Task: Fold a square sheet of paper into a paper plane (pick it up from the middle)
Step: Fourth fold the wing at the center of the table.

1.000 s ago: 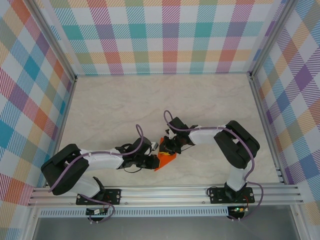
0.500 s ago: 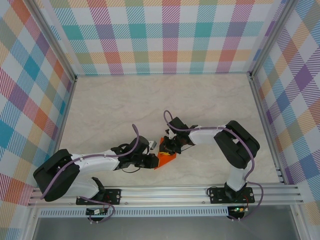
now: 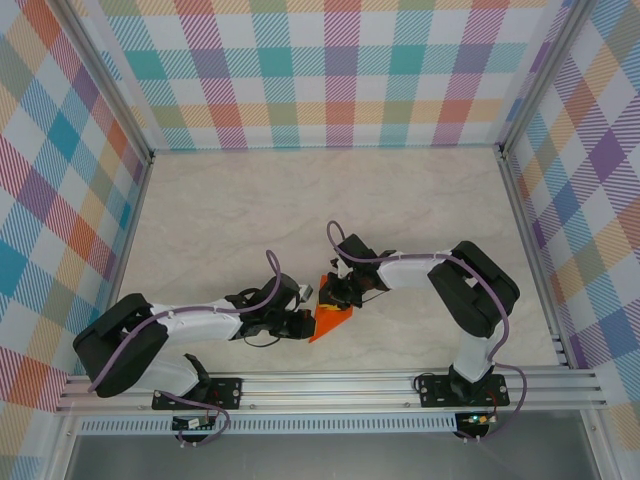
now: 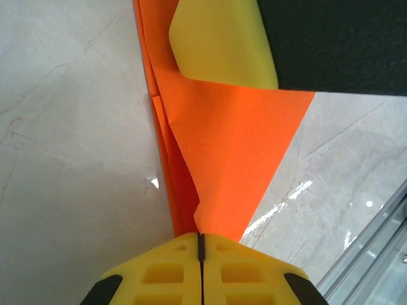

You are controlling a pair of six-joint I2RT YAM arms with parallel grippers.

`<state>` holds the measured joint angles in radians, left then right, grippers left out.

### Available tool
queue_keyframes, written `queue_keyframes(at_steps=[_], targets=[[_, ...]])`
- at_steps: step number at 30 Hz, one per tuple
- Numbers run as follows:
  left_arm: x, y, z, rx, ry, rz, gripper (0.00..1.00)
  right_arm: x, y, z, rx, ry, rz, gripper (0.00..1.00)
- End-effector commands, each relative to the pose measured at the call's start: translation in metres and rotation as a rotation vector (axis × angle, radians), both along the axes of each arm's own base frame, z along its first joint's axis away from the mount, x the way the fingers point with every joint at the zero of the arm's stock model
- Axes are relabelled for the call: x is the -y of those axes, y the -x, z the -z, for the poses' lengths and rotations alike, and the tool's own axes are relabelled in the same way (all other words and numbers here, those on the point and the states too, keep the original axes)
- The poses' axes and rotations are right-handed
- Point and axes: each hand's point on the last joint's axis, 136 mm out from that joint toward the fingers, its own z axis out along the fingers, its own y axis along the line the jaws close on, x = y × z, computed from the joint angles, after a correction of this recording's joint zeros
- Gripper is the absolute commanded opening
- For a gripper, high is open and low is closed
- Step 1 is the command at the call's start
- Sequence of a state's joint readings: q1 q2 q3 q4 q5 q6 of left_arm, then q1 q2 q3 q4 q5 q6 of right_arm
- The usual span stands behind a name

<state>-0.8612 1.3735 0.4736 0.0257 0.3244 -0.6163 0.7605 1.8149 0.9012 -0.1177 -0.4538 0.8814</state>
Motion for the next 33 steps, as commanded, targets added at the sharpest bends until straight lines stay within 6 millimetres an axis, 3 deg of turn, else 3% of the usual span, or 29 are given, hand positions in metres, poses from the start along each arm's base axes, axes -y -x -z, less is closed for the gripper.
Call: queue_keyframes(at_steps=[1,4,24,33], targets=[[-0.007,0.014,0.008,-0.049,-0.011,0.031,0.04,0.021,0.013,0.026,-0.038,0.111,0.005,0.15],[-0.009,0.015,0.008,-0.048,-0.017,0.043,0.00,0.022,0.013,0.028,-0.042,0.114,0.008,0.15],[-0.028,0.042,0.035,-0.166,-0.106,0.084,0.00,0.024,0.015,0.032,-0.048,0.128,0.008,0.15],[-0.025,0.031,0.015,-0.101,-0.076,0.061,0.13,0.024,0.015,0.033,-0.050,0.129,0.009,0.14]])
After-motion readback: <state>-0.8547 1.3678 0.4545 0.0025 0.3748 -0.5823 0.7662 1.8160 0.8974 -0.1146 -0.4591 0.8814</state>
